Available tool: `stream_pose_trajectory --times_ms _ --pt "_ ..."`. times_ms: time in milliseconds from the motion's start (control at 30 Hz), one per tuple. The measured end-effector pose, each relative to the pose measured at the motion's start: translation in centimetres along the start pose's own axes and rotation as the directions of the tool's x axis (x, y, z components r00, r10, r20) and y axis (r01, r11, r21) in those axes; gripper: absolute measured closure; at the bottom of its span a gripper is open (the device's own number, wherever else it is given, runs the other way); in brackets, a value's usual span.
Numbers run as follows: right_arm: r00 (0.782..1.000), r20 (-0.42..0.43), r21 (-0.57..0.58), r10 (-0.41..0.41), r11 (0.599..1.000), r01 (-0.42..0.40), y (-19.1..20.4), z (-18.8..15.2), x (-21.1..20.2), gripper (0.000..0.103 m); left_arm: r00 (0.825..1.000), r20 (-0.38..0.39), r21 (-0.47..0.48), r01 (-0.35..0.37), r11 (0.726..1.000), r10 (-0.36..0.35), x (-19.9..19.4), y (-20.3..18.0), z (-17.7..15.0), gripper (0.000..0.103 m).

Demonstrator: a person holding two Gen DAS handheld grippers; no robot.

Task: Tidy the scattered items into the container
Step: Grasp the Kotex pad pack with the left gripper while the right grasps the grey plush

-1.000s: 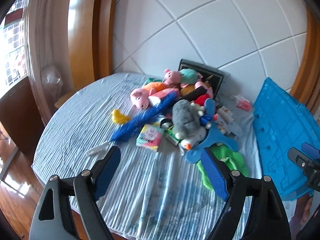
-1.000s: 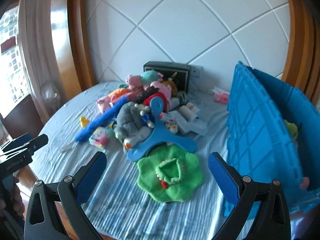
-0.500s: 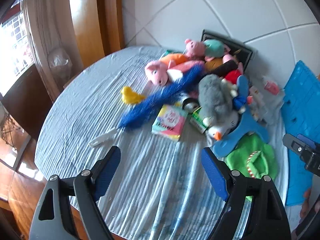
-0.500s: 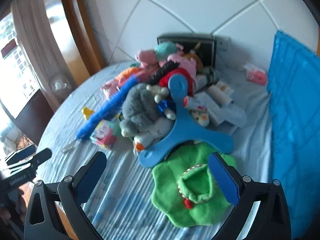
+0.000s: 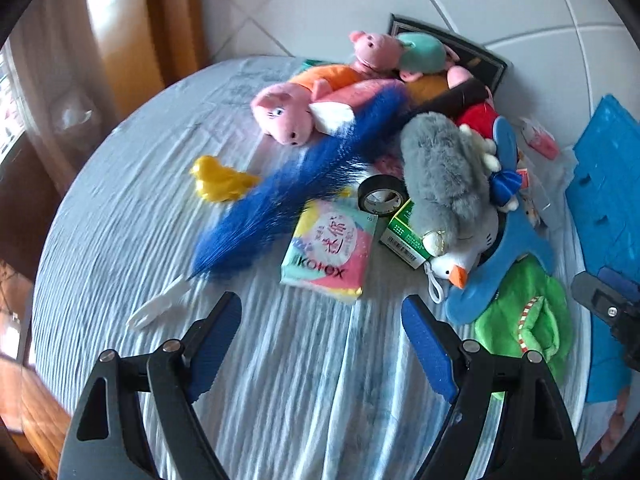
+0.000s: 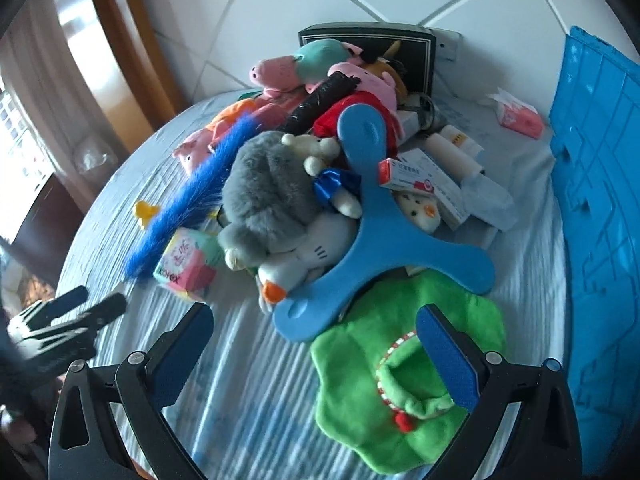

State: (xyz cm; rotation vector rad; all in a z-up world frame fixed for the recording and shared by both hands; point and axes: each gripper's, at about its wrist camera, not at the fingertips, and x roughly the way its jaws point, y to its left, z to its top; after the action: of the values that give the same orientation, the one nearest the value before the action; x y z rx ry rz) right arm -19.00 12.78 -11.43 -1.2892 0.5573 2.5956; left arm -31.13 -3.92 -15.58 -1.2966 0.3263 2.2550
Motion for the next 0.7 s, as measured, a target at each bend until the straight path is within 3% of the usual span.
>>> stream_pose_trajectory --times_ms 300,500,533,667,700 --pt "0.998 -0.037 0.024 -0.045 0.999 0.046 2.4 1.4 3.6 0.000 0.993 -0.104 0.107 0.058 0.993 -0.047 6.9 -0.6 2.6 0.021" --pt "0.995 -0.074 0.016 -0.059 0.998 0.060 3.0 2.6 6.6 0.003 0.982 -0.177 0.120 0.087 0.989 -0.064 11.1 -0.4 3.3 0.021" --pt "0.995 -0.081 0.013 -0.061 0.998 0.063 3.0 2.9 7.2 0.009 0.981 -0.181 0.121 0.087 0.989 -0.064 11.5 -0.4 3.4 0.024" --pt "0.995 -0.084 -0.007 -0.051 0.999 0.051 3.8 4.7 8.9 0.010 0.980 -0.184 0.143 0.098 0.985 -0.071 12.9 -0.6 4.1 0.026" --pt "0.995 -0.083 -0.013 -0.051 0.999 0.050 4.0 5.1 9.2 0.010 0.983 -0.173 0.162 0.093 0.982 -0.064 13.2 -0.8 4.4 0.032"
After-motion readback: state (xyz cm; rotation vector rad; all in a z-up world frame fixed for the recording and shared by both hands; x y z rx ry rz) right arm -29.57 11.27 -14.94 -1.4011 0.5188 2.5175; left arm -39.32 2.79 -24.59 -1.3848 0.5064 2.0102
